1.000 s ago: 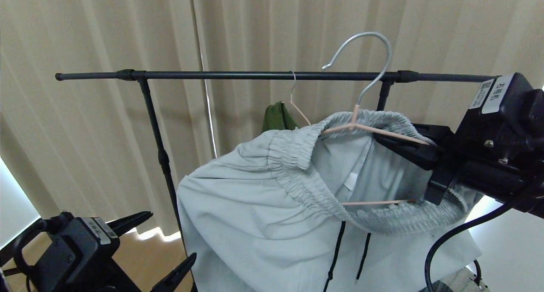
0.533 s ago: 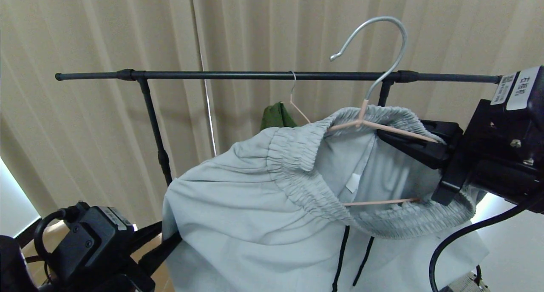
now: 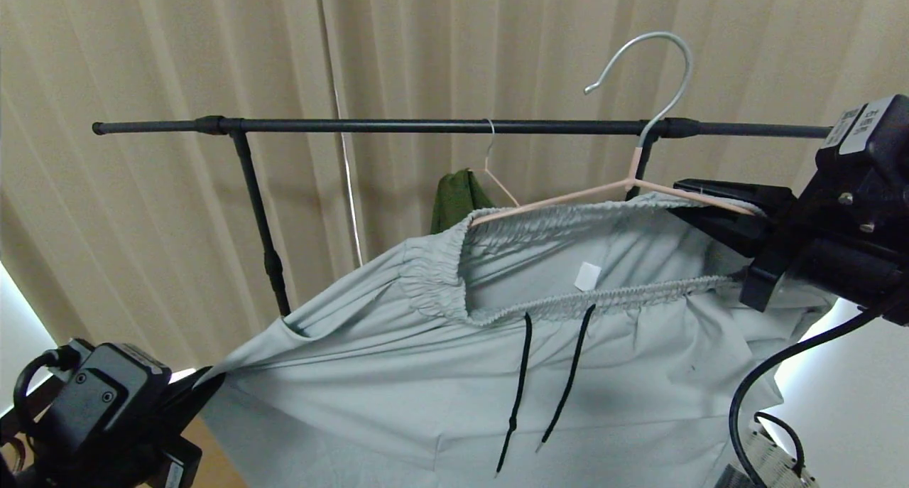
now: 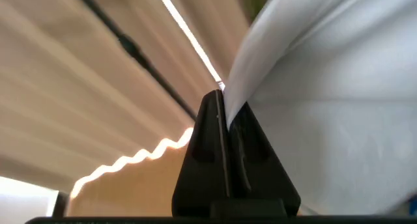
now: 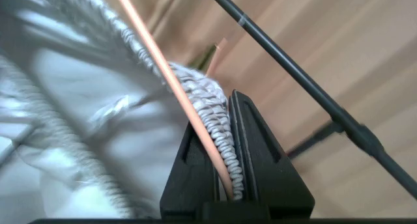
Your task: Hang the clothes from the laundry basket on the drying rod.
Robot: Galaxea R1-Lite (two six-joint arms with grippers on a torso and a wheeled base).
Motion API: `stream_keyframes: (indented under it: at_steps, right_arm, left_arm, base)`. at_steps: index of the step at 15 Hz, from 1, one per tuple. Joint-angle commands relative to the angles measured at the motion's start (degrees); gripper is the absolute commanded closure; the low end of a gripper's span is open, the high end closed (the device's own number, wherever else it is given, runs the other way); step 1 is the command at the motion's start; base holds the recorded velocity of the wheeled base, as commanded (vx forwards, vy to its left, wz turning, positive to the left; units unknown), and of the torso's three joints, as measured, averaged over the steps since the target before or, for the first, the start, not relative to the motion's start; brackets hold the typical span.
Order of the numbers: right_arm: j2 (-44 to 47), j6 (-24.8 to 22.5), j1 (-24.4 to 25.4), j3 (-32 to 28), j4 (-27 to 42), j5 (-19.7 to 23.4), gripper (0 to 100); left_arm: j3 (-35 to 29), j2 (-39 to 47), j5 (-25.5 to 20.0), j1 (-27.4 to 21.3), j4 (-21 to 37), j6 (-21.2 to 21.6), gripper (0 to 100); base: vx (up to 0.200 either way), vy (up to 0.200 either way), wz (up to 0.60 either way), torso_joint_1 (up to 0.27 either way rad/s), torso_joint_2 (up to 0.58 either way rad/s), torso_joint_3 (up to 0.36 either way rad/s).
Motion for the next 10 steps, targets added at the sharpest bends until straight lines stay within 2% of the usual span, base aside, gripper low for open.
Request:
stream_keyframes:
  at_steps: [1,3,4,7,8,10]
  right_arm:
    - [0.1,0.0,-0.7,0.0,-0.1,-0.2,100]
    - [0.2,0.0,-0.6,0.0,-0.1,-0.2,100]
    - [0.3,0.0,-0.6,0.1,-0.1,-0.1,100]
    - [0.4,0.0,-0.6,0.4,0.3,-0.3,100]
    - [0.3,-0.1,-0.7,0.6,0.8,-0.5,100]
    - [0.1,-0.1,-1.1,1.5,1.6,-4.2,100]
  left_arm:
    - [-0.1,-0.6,0.1,0.4,0.1,-0.1,100]
    - [-0.9,-0.7,0.1,-1.5,0.1,-0.6,100]
    - [-1.4,-0.8,0.1,-2.1,0.0,-0.8,0]
    - [-1.4,-2.2,-0.1,-3.9,0.0,-0.9,0]
    - [-1.7,-3.8,-0.1,-5.7,0.0,-2.3,0]
    - [-2.6,-7.4,-0.1,-7.8,0.0,-5.2,0]
  base:
    - [0.000,0.000,0.00,0.000,0.00,0.000]
    - [0.000,0.000,0.00,0.000,0.00,0.000]
    - [0.000,0.000,0.00,0.000,0.00,0.000]
    - [0.000,0.000,0.00,0.000,0.00,0.000]
    - [0.000,0.000,0.00,0.000,0.00,0.000]
    - [0.000,0.000,0.00,0.000,0.00,0.000]
